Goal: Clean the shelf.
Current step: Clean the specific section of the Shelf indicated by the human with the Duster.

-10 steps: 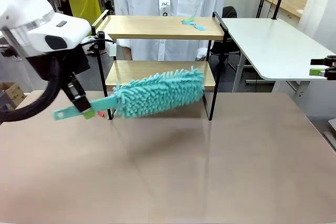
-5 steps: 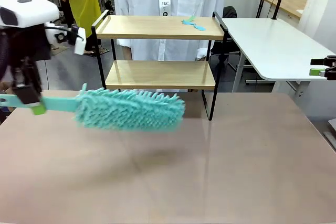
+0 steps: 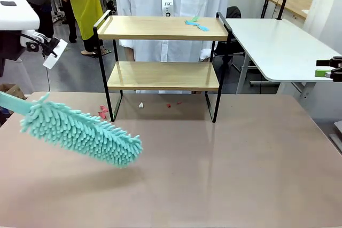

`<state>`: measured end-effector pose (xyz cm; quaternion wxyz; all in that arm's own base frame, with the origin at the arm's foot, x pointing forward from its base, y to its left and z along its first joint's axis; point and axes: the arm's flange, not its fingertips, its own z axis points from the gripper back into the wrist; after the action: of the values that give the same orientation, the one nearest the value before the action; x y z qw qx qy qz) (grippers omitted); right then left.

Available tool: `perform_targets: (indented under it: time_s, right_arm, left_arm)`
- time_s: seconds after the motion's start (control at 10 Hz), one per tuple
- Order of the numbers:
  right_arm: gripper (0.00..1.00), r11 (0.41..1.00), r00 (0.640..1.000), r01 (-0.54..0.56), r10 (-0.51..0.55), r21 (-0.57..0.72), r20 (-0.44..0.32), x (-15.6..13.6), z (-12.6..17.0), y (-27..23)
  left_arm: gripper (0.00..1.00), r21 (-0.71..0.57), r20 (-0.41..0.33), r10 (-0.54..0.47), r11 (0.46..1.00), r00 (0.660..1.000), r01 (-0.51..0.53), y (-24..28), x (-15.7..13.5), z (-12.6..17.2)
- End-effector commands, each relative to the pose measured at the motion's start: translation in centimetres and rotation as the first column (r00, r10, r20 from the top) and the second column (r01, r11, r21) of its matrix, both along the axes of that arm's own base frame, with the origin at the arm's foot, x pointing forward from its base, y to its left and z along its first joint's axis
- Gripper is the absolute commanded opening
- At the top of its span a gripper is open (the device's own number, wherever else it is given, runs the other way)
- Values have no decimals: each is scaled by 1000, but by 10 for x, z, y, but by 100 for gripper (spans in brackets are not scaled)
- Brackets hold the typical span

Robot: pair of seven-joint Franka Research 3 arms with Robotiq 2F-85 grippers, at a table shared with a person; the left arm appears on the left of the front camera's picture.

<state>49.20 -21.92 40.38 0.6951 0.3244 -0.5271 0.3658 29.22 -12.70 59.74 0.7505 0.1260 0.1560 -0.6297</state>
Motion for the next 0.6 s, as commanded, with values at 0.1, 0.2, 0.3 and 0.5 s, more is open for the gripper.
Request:
perform_targets:
  time_s: [0.1, 0.2, 0.3, 0.5]
  right_arm:
    - [100, 1000, 1000, -3, 3, -5, 4, 0, 3, 1]
    - [100, 1000, 1000, -3, 3, -5, 4, 0, 3, 1]
    - [100, 1000, 1000, -3, 3, -5, 4, 0, 3, 1]
    - [100, 1000, 1000, -3, 3, -5, 4, 0, 3, 1]
  left_arm:
    - [13, 100, -17, -13, 995, 1000, 15, 6, 11, 0]
    - [13, 130, 71, 7, 991, 997, -16, 6, 15, -6]
    - [13, 64, -16, -13, 998, 1000, 14, 3, 8, -5]
    - [13, 64, -16, -13, 998, 1000, 14, 3, 8, -5]
